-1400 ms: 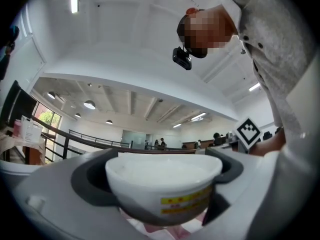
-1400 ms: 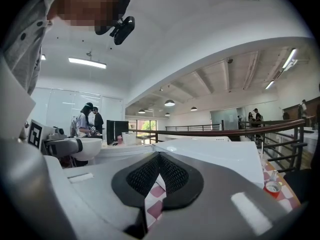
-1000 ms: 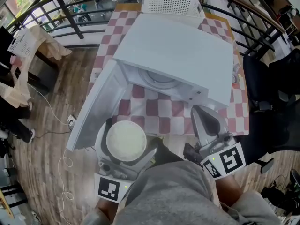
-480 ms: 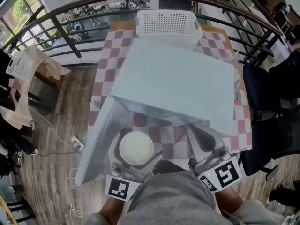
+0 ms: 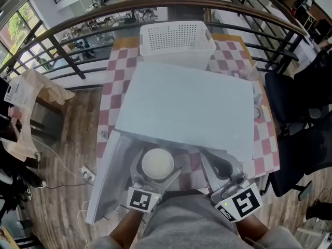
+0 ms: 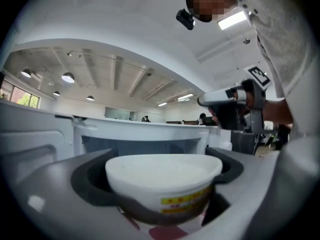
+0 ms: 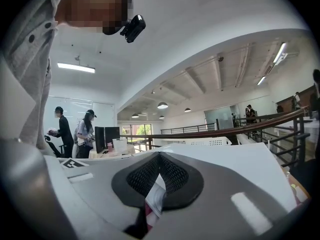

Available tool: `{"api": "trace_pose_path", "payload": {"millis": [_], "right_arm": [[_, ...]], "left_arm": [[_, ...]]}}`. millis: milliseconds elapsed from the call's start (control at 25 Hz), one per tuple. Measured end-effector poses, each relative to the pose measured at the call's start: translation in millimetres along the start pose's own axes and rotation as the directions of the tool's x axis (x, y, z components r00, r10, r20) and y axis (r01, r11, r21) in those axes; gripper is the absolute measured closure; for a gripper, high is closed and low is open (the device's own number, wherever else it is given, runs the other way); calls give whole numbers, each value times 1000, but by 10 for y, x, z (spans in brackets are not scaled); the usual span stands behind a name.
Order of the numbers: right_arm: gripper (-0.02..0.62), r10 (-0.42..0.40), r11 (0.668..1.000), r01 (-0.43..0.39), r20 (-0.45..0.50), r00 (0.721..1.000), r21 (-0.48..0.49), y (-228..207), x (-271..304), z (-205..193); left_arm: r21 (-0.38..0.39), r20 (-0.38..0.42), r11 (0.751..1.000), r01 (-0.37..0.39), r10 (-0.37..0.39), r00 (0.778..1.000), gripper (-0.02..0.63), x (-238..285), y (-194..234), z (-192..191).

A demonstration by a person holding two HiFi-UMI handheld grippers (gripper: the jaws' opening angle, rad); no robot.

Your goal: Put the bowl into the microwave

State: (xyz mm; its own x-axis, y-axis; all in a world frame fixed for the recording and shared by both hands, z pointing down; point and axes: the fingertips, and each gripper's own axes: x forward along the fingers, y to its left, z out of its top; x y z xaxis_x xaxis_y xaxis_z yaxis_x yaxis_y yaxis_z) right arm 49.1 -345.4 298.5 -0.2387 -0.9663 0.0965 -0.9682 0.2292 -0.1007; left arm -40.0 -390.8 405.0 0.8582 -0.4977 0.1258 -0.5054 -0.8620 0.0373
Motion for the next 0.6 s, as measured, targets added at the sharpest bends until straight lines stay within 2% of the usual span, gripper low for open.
{"api": "trace_pose_path", "payload": {"millis": [280,400,600], "right_arm": [[597,-8,1000,8,23,1000,24,-70,-9,20],[597,-21,999,20,26,999,32,-109,-22,23],[597,-42,998,40,37,998,42,-138,-32,59]], "left_arm": [[7,-101,1000,21,-20,995,63,545,133,-454],[36,-136,999,35,-30,990,63,791,181,-585],[85,-235,994,67,-45,971,63,1110,231,-868]]}}
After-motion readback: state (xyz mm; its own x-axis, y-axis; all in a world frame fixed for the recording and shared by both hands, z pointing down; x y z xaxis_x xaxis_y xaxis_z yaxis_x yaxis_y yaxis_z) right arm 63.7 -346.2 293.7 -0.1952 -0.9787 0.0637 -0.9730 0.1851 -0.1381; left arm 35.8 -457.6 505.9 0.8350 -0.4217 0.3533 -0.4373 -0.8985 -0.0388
